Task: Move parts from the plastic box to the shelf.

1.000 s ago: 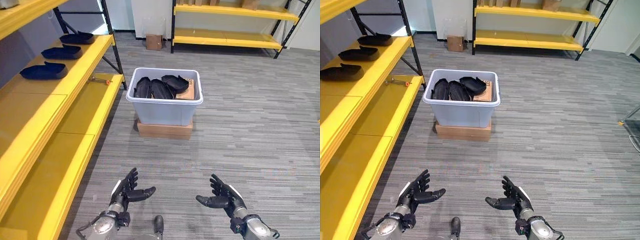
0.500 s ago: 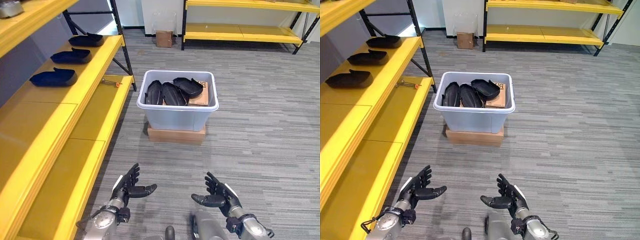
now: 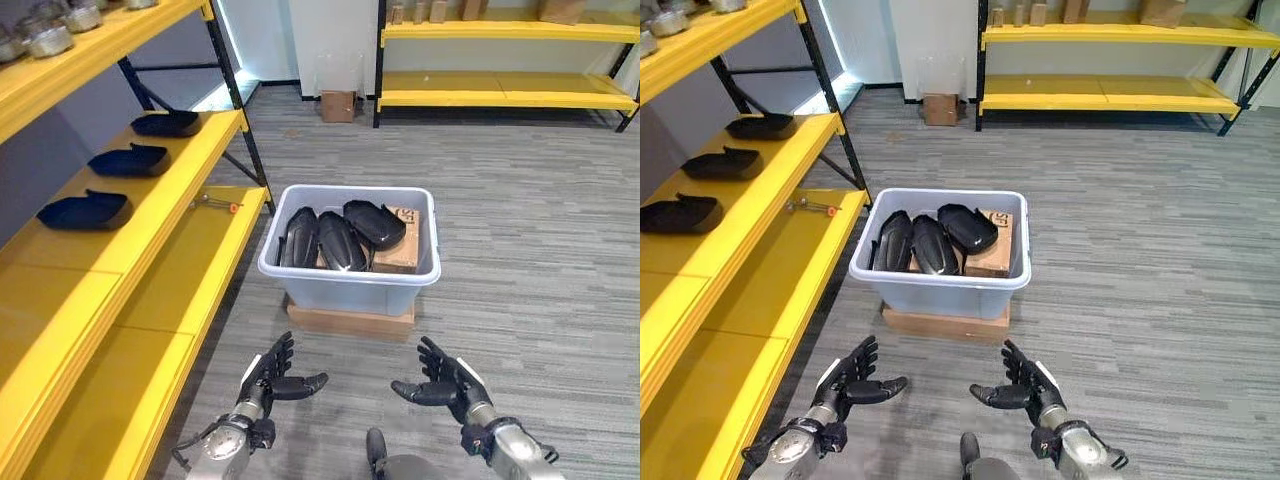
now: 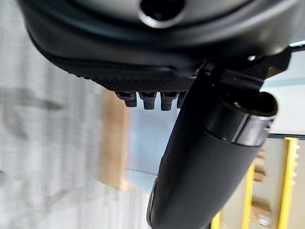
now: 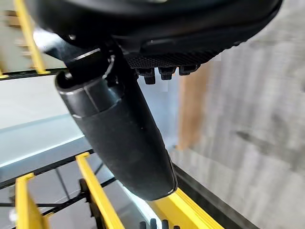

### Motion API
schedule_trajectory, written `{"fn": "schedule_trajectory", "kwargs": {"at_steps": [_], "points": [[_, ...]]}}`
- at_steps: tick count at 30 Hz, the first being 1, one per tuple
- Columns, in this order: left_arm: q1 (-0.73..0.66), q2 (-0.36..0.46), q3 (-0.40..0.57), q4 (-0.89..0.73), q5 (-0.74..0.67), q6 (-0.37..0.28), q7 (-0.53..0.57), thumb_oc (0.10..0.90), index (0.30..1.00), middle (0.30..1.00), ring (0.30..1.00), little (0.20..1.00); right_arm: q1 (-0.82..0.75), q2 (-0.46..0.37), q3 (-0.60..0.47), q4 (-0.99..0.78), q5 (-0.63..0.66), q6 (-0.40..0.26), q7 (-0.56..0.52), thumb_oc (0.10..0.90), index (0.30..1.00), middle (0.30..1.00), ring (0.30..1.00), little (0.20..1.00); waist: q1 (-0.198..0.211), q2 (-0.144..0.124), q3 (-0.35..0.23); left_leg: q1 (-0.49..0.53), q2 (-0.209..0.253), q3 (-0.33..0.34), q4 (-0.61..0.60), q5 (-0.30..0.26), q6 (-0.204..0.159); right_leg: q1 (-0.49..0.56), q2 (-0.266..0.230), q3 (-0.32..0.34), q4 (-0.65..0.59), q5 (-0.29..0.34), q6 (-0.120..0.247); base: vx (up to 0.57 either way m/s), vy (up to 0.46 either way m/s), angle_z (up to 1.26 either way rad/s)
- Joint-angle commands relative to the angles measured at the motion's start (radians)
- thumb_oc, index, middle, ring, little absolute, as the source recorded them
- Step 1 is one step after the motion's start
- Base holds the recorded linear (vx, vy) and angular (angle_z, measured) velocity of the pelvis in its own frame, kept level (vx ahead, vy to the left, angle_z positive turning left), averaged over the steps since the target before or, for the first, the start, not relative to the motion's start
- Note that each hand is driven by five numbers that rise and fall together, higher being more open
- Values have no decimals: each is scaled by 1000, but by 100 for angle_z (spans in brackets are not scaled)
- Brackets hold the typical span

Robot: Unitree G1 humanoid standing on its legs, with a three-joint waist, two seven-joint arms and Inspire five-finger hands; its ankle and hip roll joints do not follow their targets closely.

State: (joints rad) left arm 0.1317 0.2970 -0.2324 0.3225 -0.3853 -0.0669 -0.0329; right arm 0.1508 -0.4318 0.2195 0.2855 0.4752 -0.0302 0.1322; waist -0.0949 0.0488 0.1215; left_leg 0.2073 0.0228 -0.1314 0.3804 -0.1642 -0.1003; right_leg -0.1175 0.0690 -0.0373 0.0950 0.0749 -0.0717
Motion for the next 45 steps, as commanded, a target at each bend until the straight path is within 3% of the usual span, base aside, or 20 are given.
{"fn": "schedule_trajectory", "kwargs": {"at_steps": [1,2,4,6,9,10,11,12,14,15,16,19,22,26,37,40,41,42,44,45], "points": [[-38,56,22,-92,-18,-79,7,900,1000,1000,1000,1000,14,-2,-8,-84,37,-79,17,900,1000,1000,1000,1000,3,-45,-48,-46,15,17,14,284,-9,23,-45,50,-68,-14,110,294,-291,0],[-40,56,24,-95,-22,-75,10,900,1000,1000,1000,1000,19,-6,-11,-84,40,-80,13,900,1000,1000,1000,1000,13,-65,-38,-105,15,21,173,374,-22,59,-39,62,-67,-36,90,222,-233,-1],[-42,57,22,-96,-21,-71,12,900,1000,1000,1000,1000,17,-10,-11,-84,37,-82,7,900,1000,1000,1000,1000,19,-78,-29,-148,17,29,270,404,-19,77,-40,66,-65,-44,78,171,-218,-4],[-36,58,20,-102,-26,-67,13,900,1000,1000,1000,1000,19,-17,-10,-85,38,-79,-3,900,1000,1000,1000,1000,41,-100,-6,-243,6,67,388,354,20,107,-44,84,-58,-55,63,164,-201,-12],[-11,52,27,-118,-31,-65,15,900,1000,1000,1000,1000,21,-17,-12,-84,42,-79,-12,900,1000,1000,1000,1000,76,-116,7,-402,-15,123,285,256,55,160,-50,110,-58,-78,72,190,-97,-28],[-11,52,27,-118,-31,-65,15,900,1000,1000,1000,1000,22,-17,-12,-84,42,-79,-12,900,1000,1000,1000,1000,78,-115,8,-399,-14,126,286,254,56,162,-49,113,-59,-79,72,183,-2,-32],[-7,55,29,-117,-27,-65,14,900,1000,1000,1000,1000,23,-16,-12,-85,38,-82,-13,900,1000,1000,1000,1000,84,-115,5,-417,-2,134,175,248,60,170,-48,115,-58,-88,76,233,58,-21],[4,59,30,-113,-22,-69,15,900,1000,1000,1000,1000,27,-15,-9,-78,30,-84,-10,900,1000,1000,1000,1000,92,-105,0,-416,34,128,-32,254,57,184,-38,117,-55,-110,85,240,52,-16],[4,59,29,-113,-21,-69,15,900,1000,1000,1000,1000,27,-15,-9,-78,30,-84,-10,900,1000,1000,1000,1000,96,-110,7,-395,30,134,-52,261,58,194,-44,121,-55,-113,85,172,48,-13],[12,62,31,-112,-19,-72,17,900,1000,1000,1000,1000,32,-19,-5,-84,19,-86,-5,900,1000,1000,1000,1000,108,-96,0,-395,61,99,-246,295,43,217,-31,133,-58,-139,88,266,80,-16],[11,60,33,-108,-15,-73,19,900,1000,1000,1000,1000,33,-19,-5,-78,6,-86,-8,900,1000,1000,1000,1000,112,-90,3,-393,77,90,-323,336,28,237,-27,139,-59,-151,89,320,90,-21],[11,59,35,-99,-7,-76,15,900,1000,1000,1000,1000,39,-21,-11,-82,-20,-89,-11,900,1000,1000,1000,1000,115,-76,0,-378,90,97,-434,382,2,270,-19,155,-63,-173,89,225,63,-19],[20,58,29,-100,-9,-79,6,900,1000,1000,1000,1000,68,-6,-18,-90,-20,-87,7,900,1000,1000,1000,1000,103,-59,-27,-339,110,110,-468,395,-12,294,-17,165,-83,-190,92,192,99,-41],[25,69,20,-108,0,-82,-3,900,1000,1000,1000,1000,88,4,-23,-96,-23,-84,14,900,1000,1000,1000,1000,95,-64,-44,-309,106,150,-461,377,-8,309,-52,154,-99,-198,108,157,130,-39],[5,87,23,-103,-7,-83,9,900,1000,1000,1000,1000,55,19,8,-106,-61,-76,26,900,1000,1000,1000,1000,105,-84,-73,-328,22,207,-367,251,66,297,-192,152,-83,-166,192,113,160,2],[3,94,29,-118,-5,-80,14,900,1000,1000,1000,1000,35,28,22,-107,-77,-78,23,900,1000,1000,1000,1000,113,-80,-73,-309,-6,214,-371,227,92,256,-217,157,12,-148,214,124,220,-13],[1,97,32,-116,1,-75,12,900,1000,1000,1000,1000,33,37,27,-110,-81,-76,26,900,1000,1000,1000,1000,111,-75,-67,-286,-23,205,-371,208,110,211,-218,164,130,-103,224,95,183,-22],[1,97,32,-115,1,-75,12,900,1000,1000,1000,1000,33,37,27,-110,-81,-76,26,900,1000,1000,1000,1000,112,-75,-68,-288,-23,206,-371,208,110,206,-218,166,135,-105,224,74,166,-10],[-23,106,24,-114,14,-71,11,900,1000,1000,1000,1000,34,44,31,-110,-83,-77,24,900,1000,1000,1000,1000,84,-58,-20,-243,-38,163,-354,178,138,87,-177,179,395,11,198,45,172,-5],[-24,106,25,-114,14,-72,11,900,1000,1000,1000,1000,33,44,31,-109,-83,-78,24,900,1000,1000,1000,1000,83,-59,-19,-244,-39,163,-353,178,137,85,-178,179,401,8,198,43,173,18]]}}
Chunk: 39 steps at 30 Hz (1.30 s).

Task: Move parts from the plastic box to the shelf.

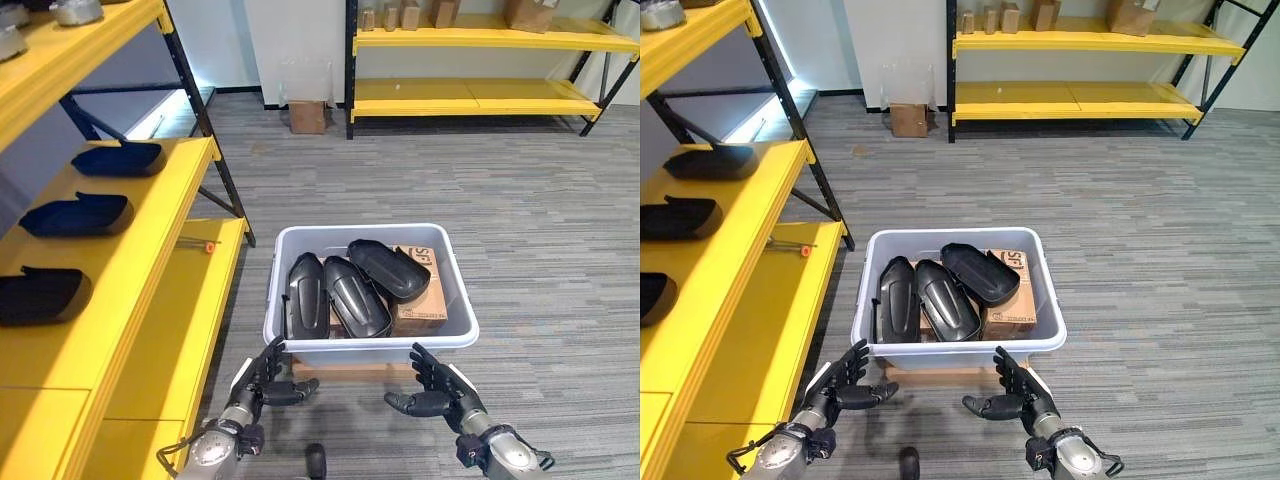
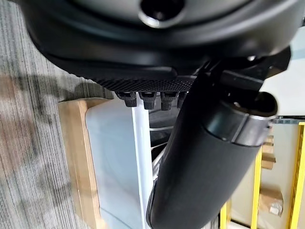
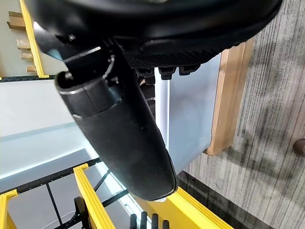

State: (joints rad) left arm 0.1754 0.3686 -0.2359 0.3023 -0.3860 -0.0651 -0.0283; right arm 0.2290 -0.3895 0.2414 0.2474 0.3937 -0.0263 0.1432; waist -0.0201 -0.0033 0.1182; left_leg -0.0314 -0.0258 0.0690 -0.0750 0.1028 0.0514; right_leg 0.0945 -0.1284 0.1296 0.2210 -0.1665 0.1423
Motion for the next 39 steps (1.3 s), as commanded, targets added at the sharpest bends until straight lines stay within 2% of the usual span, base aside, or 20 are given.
{"fn": "schedule_trajectory", "kwargs": {"at_steps": [1,3,4,6,8,9,10,11,13,14,15,20,28,31,33,34,36,37,39], "points": [[-74,38,23,-89,17,-73,8,900,1000,1000,1000,1000,-47,2,10,-72,1,-82,12,900,1000,1000,1000,1000,-4,3,2,8,11,-47,102,-93,-7,-163,39,4,343,255,-24,57,127,39],[-73,45,22,-91,30,-69,4,900,1000,1000,1000,1000,-38,6,7,-84,3,-84,9,900,1000,1000,1000,1000,-15,21,13,36,13,-57,108,-115,4,-217,28,-48,430,220,-49,123,171,59],[-74,46,20,-89,29,-66,1,900,1000,1000,1000,1000,-37,5,5,-84,2,-84,7,900,1000,1000,1000,1000,-25,27,13,50,13,-62,106,-123,7,-252,30,-67,428,190,-59,174,107,40],[-68,46,20,-86,25,-67,-7,900,1000,1000,1000,1000,-30,4,3,-95,20,-83,9,900,1000,1000,1000,1000,-37,29,11,81,9,-71,101,-140,0,-276,31,-99,291,139,-69,197,30,21],[-62,50,22,-85,17,-70,-8,900,1000,1000,1000,1000,-30,0,3,-93,24,-86,5,900,1000,1000,1000,1000,-38,23,17,98,8,-64,100,-155,-8,-279,-6,-121,152,172,-51,127,-39,15],[-62,50,22,-85,17,-70,-8,900,1000,1000,1000,1000,-30,0,3,-93,24,-86,5,900,1000,1000,1000,1000,-39,23,18,99,9,-65,100,-155,-8,-277,-6,-122,151,173,-51,187,-96,7],[-52,46,29,-80,9,-74,-2,900,1000,1000,1000,1000,-38,-6,-1,-87,20,-87,5,900,1000,1000,1000,1000,-37,15,15,126,9,-57,89,-171,-23,-289,-46,-150,-30,213,-15,256,-145,-7],[-46,42,35,-81,5,-75,0,900,1000,1000,1000,1000,-46,-15,3,-84,5,-82,4,900,1000,1000,1000,1000,-35,8,23,159,10,-58,83,-189,-33,-282,-75,-171,-132,273,14,257,-144,-21],[-44,39,39,-75,8,-75,0,900,1000,1000,1000,1000,-48,-18,3,-84,0,-80,6,900,1000,1000,1000,1000,-34,3,24,176,9,-53,80,-199,-37,-279,-80,-191,-177,285,24,191,-122,-26],[-31,25,37,-61,21,-73,-12,900,1000,1000,1000,1000,-37,-21,4,-90,-10,-74,11,900,1000,1000,1000,1000,-28,-19,3,194,4,-50,75,-219,-49,-218,-87,-200,-216,297,28,262,-176,-6],[-31,18,33,-58,26,-75,-12,900,1000,1000,1000,1000,-41,-21,5,-83,-15,-75,8,900,1000,1000,1000,1000,-30,-24,-5,198,9,-48,77,-223,-52,-208,-81,-178,-230,308,29,199,-138,8],[-20,0,25,-59,17,-80,-19,900,1000,1000,1000,1000,-35,-39,-9,-99,-7,-79,9,900,1000,1000,1000,1000,-26,-24,-40,208,53,-48,73,-216,-79,-172,-43,-185,-243,289,10,149,-149,9],[-49,-5,8,-42,0,-81,-7,900,1000,1000,1000,1000,-45,-59,-17,-98,15,-86,1,900,1000,1000,1000,1000,-37,-8,-52,209,124,-69,110,-163,-129,-149,14,-207,-187,208,-35,107,-157,8],[-57,-7,9,-39,-6,-81,-1,900,1000,1000,1000,1000,-51,-69,-22,-104,23,-93,0,900,1000,1000,1000,1000,-41,-7,-48,189,144,-82,177,-123,-148,-143,42,-202,-163,174,-58,70,-146,11],[-56,-8,9,-42,-13,-79,-1,900,1000,1000,1000,1000,-53,-70,-18,-100,26,-97,-2,900,1000,1000,1000,1000,-39,-14,-37,130,149,-96,299,-49,-162,-129,62,-191,-163,161,-81,15,-172,12],[-59,-7,9,-45,-18,-79,2,900,1000,1000,1000,1000,-64,-73,-11,-96,28,-100,-6,900,1000,1000,1000,1000,-26,-29,-21,78,135,-121,399,2,-160,-119,64,-179,-161,159,-94,-32,-185,20],[-62,-3,9,-49,-25,-79,3,900,1000,1000,1000,1000,-77,-83,-7,-110,38,-104,-7,900,1000,1000,1000,1000,0,-61,14,-19,71,-171,587,27,-149,-110,55,-164,-153,159,-111,-27,-167,3],[-56,-3,14,-62,-25,-76,4,900,1000,1000,1000,1000,-77,-91,-10,-124,30,-105,-7,900,1000,1000,1000,1000,3,-71,22,-61,60,-166,629,13,-137,-103,50,-164,-153,155,-114,39,-112,-19],[-48,-4,18,-64,-26,-72,4,900,1000,1000,1000,1000,-74,-92,-15,-124,15,-106,-18,900,1000,1000,1000,1000,3,-77,23,-105,119,-123,546,0,-124,-90,39,-164,-154,145,-107,119,-1,-8]]}}
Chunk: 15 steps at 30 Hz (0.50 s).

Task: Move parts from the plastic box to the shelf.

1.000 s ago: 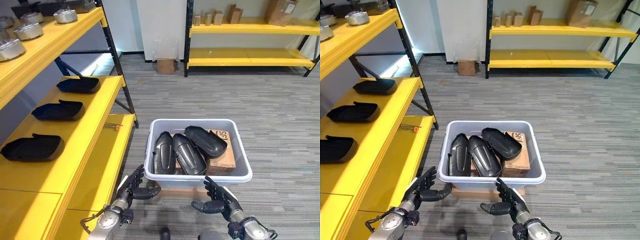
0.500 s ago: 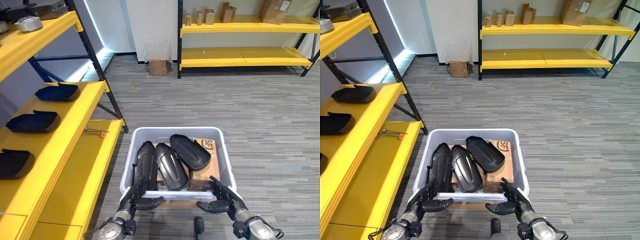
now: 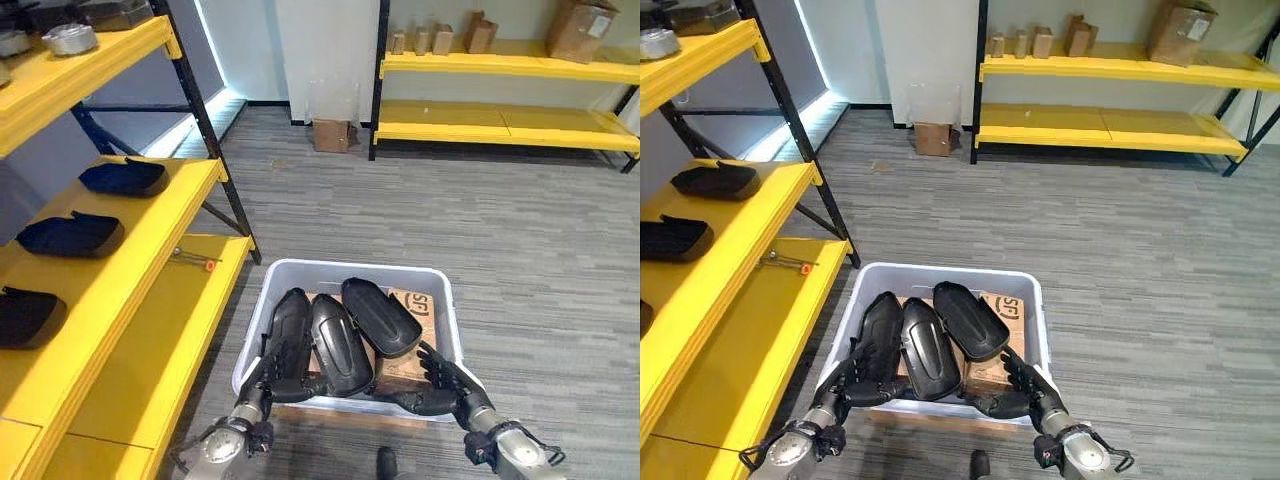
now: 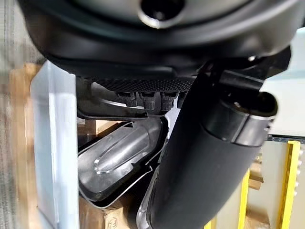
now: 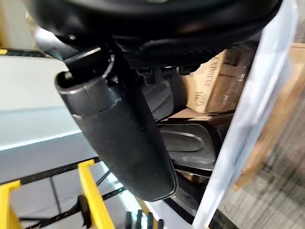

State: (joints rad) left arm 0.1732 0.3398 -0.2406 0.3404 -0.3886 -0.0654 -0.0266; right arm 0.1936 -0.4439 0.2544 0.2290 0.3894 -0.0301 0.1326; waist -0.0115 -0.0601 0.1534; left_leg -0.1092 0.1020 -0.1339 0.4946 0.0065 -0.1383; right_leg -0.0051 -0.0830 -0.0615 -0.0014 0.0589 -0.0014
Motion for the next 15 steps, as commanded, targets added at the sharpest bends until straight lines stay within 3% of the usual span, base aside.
{"fn": "schedule_trajectory", "kwargs": {"at_steps": [1,2,4,6,8,12,15], "points": [[-40,24,23,-103,-25,-71,1,900,1000,1000,1000,1000,-34,-37,-31,-108,20,-105,-14,900,1000,1000,1000,1000,-1,-18,-17,-9,33,99,-124,92,63,22,-9,33,66,-93,44,279,196,2],[-43,23,16,-93,-19,-74,8,900,1000,1000,1000,1000,-30,-36,-39,-114,16,-115,-25,900,1000,1000,1000,1000,-6,7,-36,2,99,141,-403,100,51,33,-6,28,63,-123,67,249,175,-1],[-45,21,8,-88,-14,-74,11,900,1000,1000,1000,1000,-26,-39,-44,-109,12,-114,-28,900,1000,1000,1000,1000,-2,17,-34,30,116,171,-468,126,38,42,-10,31,73,-134,72,151,143,3],[-45,20,6,-82,-10,-75,12,900,1000,1000,1000,1000,-19,-29,-47,-114,10,-110,-30,900,1000,1000,1000,1000,1,30,-39,53,99,140,-441,83,35,49,-26,41,76,-144,86,117,160,-11],[-52,21,5,-89,-9,-76,4,900,1000,1000,1000,1000,-15,-13,-57,-101,10,-109,-28,900,1000,1000,1000,1000,-16,43,-62,69,83,167,-480,75,31,55,-49,33,58,-121,100,137,201,-24],[-52,43,4,-98,-8,-80,-4,900,1000,1000,1000,1000,-23,7,-57,-109,12,-105,-25,900,1000,1000,1000,1000,-8,38,-73,96,38,220,-453,13,57,66,-119,61,25,-76,142,117,219,-32],[-48,49,7,-101,-11,-82,0,900,1000,1000,1000,1000,-28,17,-46,-111,14,-106,-24,900,1000,1000,1000,1000,-5,33,-78,113,23,240,-462,-2,67,63,-140,72,19,-60,157,61,125,-16]]}}
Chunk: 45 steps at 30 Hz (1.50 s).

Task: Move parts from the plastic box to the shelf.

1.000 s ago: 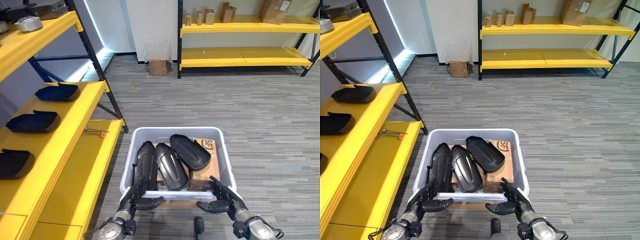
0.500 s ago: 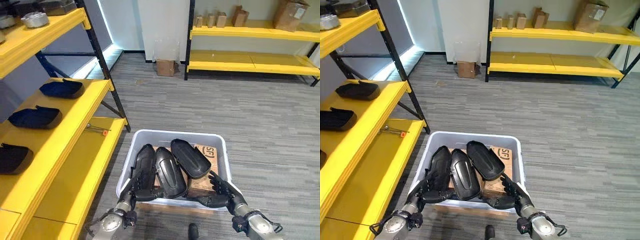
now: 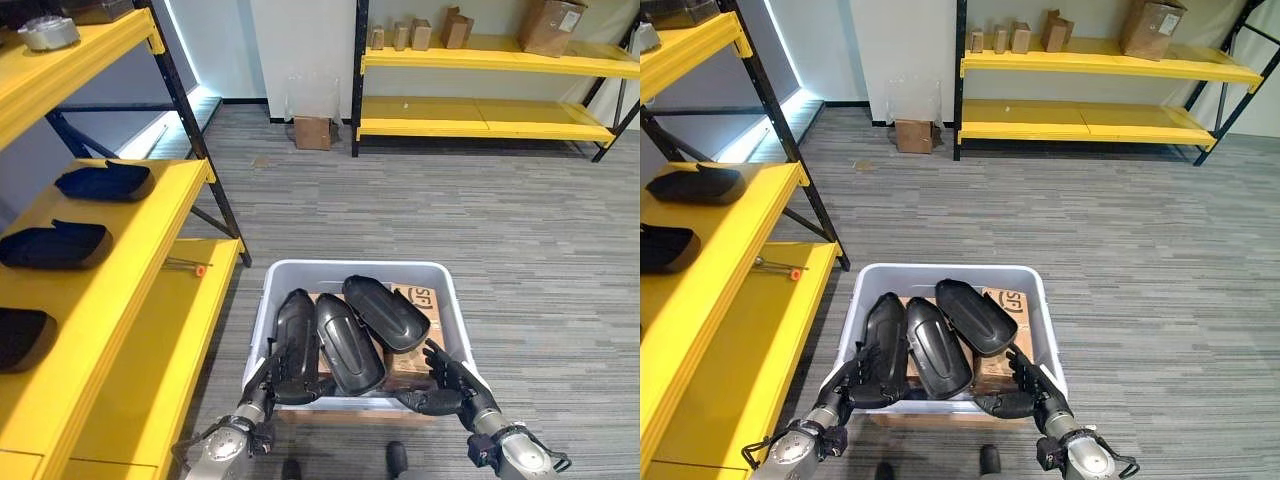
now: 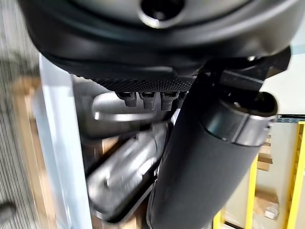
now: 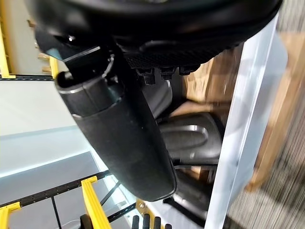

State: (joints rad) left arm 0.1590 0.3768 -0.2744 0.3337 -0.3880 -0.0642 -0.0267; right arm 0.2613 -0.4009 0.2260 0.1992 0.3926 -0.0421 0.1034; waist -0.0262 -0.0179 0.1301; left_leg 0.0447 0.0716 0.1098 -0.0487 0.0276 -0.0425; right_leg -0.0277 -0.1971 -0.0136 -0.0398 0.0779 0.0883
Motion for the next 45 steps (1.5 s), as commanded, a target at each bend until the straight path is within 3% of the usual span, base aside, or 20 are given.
{"fn": "schedule_trajectory", "kwargs": {"at_steps": [1,5,12,19,25,27,28,29,30,31,32,34,38,39,41,45], "points": [[-34,13,41,-94,-12,-84,0,900,1000,1000,1000,1000,-96,-26,-18,-81,11,-94,5,900,1000,1000,1000,1000,11,-10,-55,-41,53,-2,81,-24,-28,86,-26,25,57,-79,68,47,126,-6],[-23,25,49,-100,-10,-85,-6,900,1000,1000,1000,1000,-94,-30,-1,-103,-19,-92,17,900,1000,1000,1000,1000,10,-20,-56,-29,34,31,90,-53,-13,70,-58,45,46,-44,95,37,94,-12],[-1,24,67,-97,1,-83,-11,900,1000,1000,1000,1000,-82,-59,-36,-157,-82,-109,12,900,1000,1000,1000,1000,4,-29,-66,-1,35,41,58,-54,-12,72,-61,41,36,-38,106,36,17,-10],[12,11,83,-86,4,-86,-42,900,1000,1000,1000,1000,-124,-165,-142,-225,-290,-156,-37,900,1000,1000,1000,1000,2,-34,-72,29,55,42,33,-48,-22,88,-51,27,24,-53,105,39,-23,-2],[4,23,73,-85,-13,-88,-63,900,1000,1000,1000,1000,-252,-285,-149,-245,-404,-184,-61,900,1000,1000,1000,1000,17,-36,-63,17,70,32,37,-42,-34,86,-41,14,22,-63,98,7,-45,3],[-3,47,56,-112,-41,-91,-84,900,1000,1000,1000,1000,-342,-403,-103,-255,-468,-203,-46,900,1000,1000,1000,1000,32,-37,-32,-30,83,17,53,-33,-43,58,-32,2,26,-69,89,-97,-74,7],[-3,47,56,-112,-41,-91,-84,900,1000,1000,1000,1000,-343,-403,-102,-254,-469,-204,-46,900,1000,1000,1000,1000,31,-37,-32,-32,83,16,54,-33,-43,58,-32,2,26,-69,89,-250,-102,12],[-41,77,23,-146,-60,-97,-82,900,1000,1000,1000,1000,-464,-518,-25,-251,-528,-204,-34,900,1000,1000,1000,1000,48,-39,18,-105,93,-3,83,-21,-53,7,-25,-8,40,-68,81,-205,-80,15],[-42,76,26,-146,-61,-97,-82,900,1000,1000,1000,1000,-472,-519,-19,-247,-528,-205,-35,900,1000,1000,1000,1000,44,-37,16,-112,94,-5,87,-22,-53,1,-24,-8,42,-68,81,-293,-109,18],[-63,89,10,-165,-69,-101,-84,900,1000,1000,1000,1000,-539,-581,38,-245,-562,-209,-15,900,1000,1000,1000,1000,51,-36,40,-139,99,-12,105,-24,-57,-24,-20,-13,57,-72,77,-100,-31,14],[-64,87,13,-165,-68,-101,-84,900,1000,1000,1000,1000,-547,-581,44,-241,-562,-210,-16,900,1000,1000,1000,1000,48,-35,38,-145,99,-13,106,-20,-56,-29,-20,-13,57,-69,76,-306,-71,20],[-128,111,-20,-198,-102,-117,-57,900,1000,1000,1000,1000,-746,-654,170,-175,-593,-192,-26,900,1000,1000,1000,1000,67,-32,117,-264,104,-40,184,-18,-64,-141,-15,-15,128,-71,70,-344,-62,13],[-197,99,-32,-219,-107,-124,-19,900,1000,1000,1000,1000,-944,-703,318,-122,-692,-167,-36,900,1000,1000,1000,1000,66,-29,168,-359,104,-53,265,-41,-65,-259,-1,1,236,-96,66,-169,-6,10],[-198,96,-29,-218,-107,-124,-19,900,1000,1000,1000,1000,-955,-702,327,-118,-692,-167,-37,900,1000,1000,1000,1000,63,-28,167,-365,105,-53,271,-44,-65,-265,0,3,242,-98,66,-140,2,-2],[-224,99,-34,-224,-104,-123,0,900,1000,1000,1000,1000,-1096,-744,450,-81,-794,-158,-30,900,1000,1000,1000,1000,74,-31,191,-427,103,-62,322,-57,-65,-334,6,14,304,-105,62,-133,3,-4],[-241,85,-24,-223,-91,-117,16,900,1000,1000,1000,1000,-1170,-783,521,-115,-832,-149,4,900,1000,1000,1000,1000,64,-32,213,-491,101,-68,386,-78,-62,-398,2,22,362,-115,57,-74,10,-3]]}}
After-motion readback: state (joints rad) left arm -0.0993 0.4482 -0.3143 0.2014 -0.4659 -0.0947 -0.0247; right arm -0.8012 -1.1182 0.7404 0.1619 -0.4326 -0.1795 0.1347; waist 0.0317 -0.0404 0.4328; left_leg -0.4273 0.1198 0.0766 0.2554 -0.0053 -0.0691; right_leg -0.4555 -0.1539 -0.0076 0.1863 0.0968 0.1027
